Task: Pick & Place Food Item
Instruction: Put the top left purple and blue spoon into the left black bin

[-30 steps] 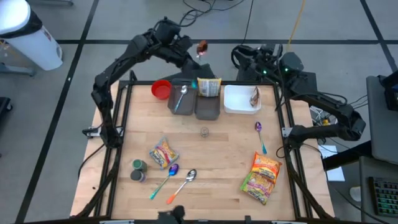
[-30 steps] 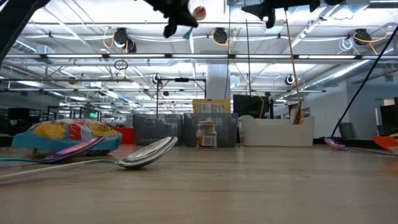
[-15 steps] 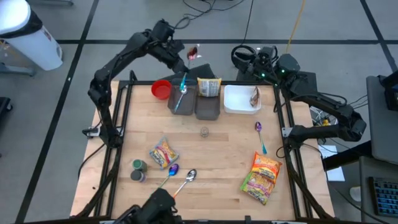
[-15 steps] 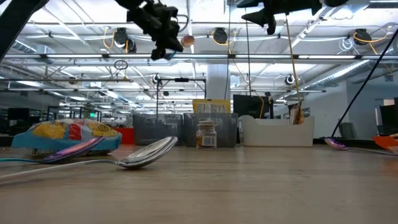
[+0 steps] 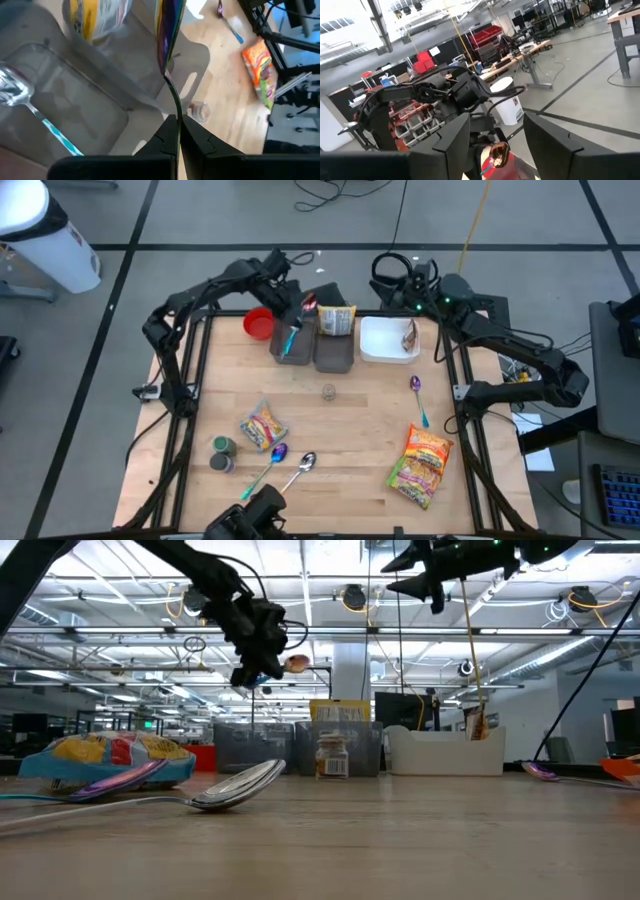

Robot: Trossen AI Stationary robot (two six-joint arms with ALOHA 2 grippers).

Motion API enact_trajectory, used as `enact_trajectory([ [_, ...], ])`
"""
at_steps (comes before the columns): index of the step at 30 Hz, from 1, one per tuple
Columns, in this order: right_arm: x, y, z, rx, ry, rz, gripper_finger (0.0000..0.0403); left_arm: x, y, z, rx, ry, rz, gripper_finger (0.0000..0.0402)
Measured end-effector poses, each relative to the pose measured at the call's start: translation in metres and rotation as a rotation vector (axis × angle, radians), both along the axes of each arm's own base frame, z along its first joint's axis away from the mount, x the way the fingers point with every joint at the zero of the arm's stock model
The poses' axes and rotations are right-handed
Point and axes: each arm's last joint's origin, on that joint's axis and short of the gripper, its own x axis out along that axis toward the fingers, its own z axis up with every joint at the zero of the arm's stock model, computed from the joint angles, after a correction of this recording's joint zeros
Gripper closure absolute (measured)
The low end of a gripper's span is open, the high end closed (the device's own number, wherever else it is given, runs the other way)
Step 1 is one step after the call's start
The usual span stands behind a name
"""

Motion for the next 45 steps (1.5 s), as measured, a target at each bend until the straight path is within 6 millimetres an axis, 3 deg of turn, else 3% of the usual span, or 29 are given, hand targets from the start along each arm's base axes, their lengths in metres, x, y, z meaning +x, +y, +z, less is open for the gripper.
enact_trajectory([
  [9,0.0,0.0,-0.012,0.014,-0.031,0.004,0.0225,-0.004,0.001,-0.026,0.04,0.154,0.123,0.0396],
  [17,0.0,0.0,-0.014,0.022,-0.036,0.001,0.0231,0.002,0.004,-0.026,0.129,0.161,0.182,0.0396],
  [26,0.0,0.0,-0.014,0.034,-0.048,0.006,0.0232,0.011,-0.001,-0.044,0.146,0.258,0.15,0.0396],
  [34,0.0,0.001,-0.014,0.04,-0.052,0.009,0.0232,0.013,-0.002,-0.045,0.167,0.277,0.151,0.0396],
  [45,0.0,0.001,-0.014,0.057,-0.053,0.015,0.0232,0.019,0.001,-0.069,0.093,0.332,0.166,0.0396],
])
